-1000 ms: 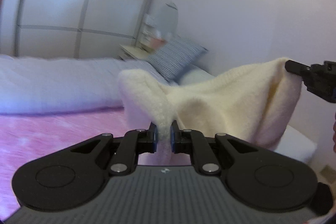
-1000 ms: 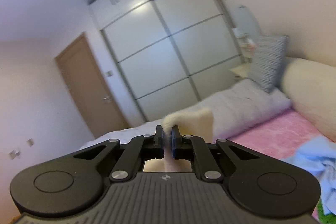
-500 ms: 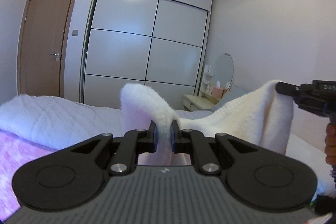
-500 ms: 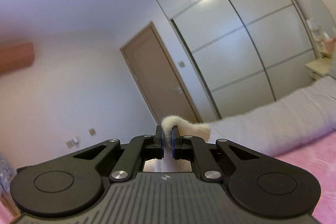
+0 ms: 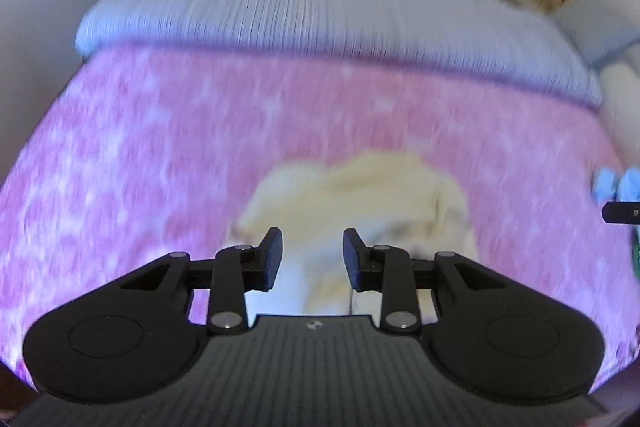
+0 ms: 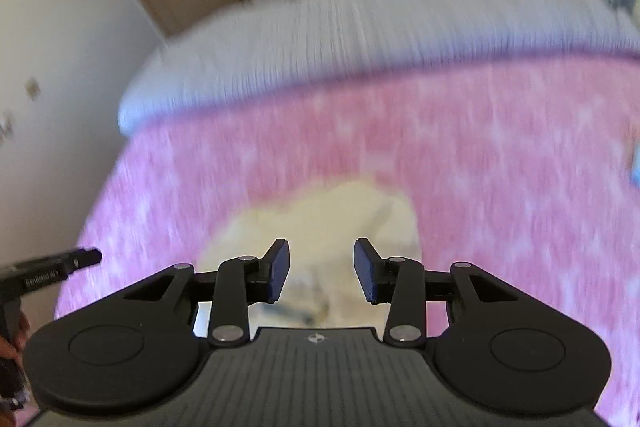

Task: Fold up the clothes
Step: 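Lift the sweater with both grippers and shake it out, then open both grippers and drop the sweater onto the bed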

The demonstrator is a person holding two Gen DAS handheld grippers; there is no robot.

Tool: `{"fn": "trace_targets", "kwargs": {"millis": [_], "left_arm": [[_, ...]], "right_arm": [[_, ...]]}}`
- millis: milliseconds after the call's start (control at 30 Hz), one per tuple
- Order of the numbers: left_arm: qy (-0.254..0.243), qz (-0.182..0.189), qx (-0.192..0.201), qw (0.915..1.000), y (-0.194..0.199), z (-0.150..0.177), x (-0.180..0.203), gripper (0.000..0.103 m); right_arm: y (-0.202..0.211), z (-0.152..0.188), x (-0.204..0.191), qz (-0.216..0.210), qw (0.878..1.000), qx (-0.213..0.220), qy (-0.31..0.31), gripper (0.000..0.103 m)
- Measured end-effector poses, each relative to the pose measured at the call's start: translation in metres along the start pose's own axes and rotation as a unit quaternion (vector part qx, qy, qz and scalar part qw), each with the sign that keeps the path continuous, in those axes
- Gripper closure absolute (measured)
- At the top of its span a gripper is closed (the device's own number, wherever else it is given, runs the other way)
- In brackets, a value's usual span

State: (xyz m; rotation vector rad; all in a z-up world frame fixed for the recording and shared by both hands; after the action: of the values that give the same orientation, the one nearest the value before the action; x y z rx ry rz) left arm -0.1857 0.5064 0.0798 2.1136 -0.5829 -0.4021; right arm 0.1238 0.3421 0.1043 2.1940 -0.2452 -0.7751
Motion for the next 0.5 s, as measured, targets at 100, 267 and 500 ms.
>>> {"fn": "trace_targets", "kwargs": {"millis": [100, 267, 500], "left_arm": [[-0.008, -0.008, -0.028, 0.9995, -0.004, 0.03, 0.005, 0.074], [-0.003, -0.013, -0.031, 0.9994, 0.018, 0.053, 0.024, 0.068], [0.003, -0.027, -0.03, 0.9992, 0.048, 0.075, 0.055, 0.062]], "right_arm": [[-0.014, 0.048, -0.008, 0.012, 0.999, -0.045, 0.019, 0.057], [-0.013, 0.082, -0.037, 0.021, 0.993, -0.09, 0.067, 0.052], [-0.003, 0.107, -0.034, 0.013, 0.988, -0.113, 0.105, 0.041]]}}
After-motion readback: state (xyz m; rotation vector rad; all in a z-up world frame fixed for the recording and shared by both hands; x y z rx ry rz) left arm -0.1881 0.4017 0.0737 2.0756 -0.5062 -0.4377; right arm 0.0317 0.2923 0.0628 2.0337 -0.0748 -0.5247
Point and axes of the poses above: each gripper's, at about its wrist camera, not at the fingertips, and y roughly against the way its jaws point, x to its right, z to its underside, the point moved 3 cm from there along -y, roughly the way its jaws point, and after that the axes turned 9 degrees about -z, right-handed, at the moved point
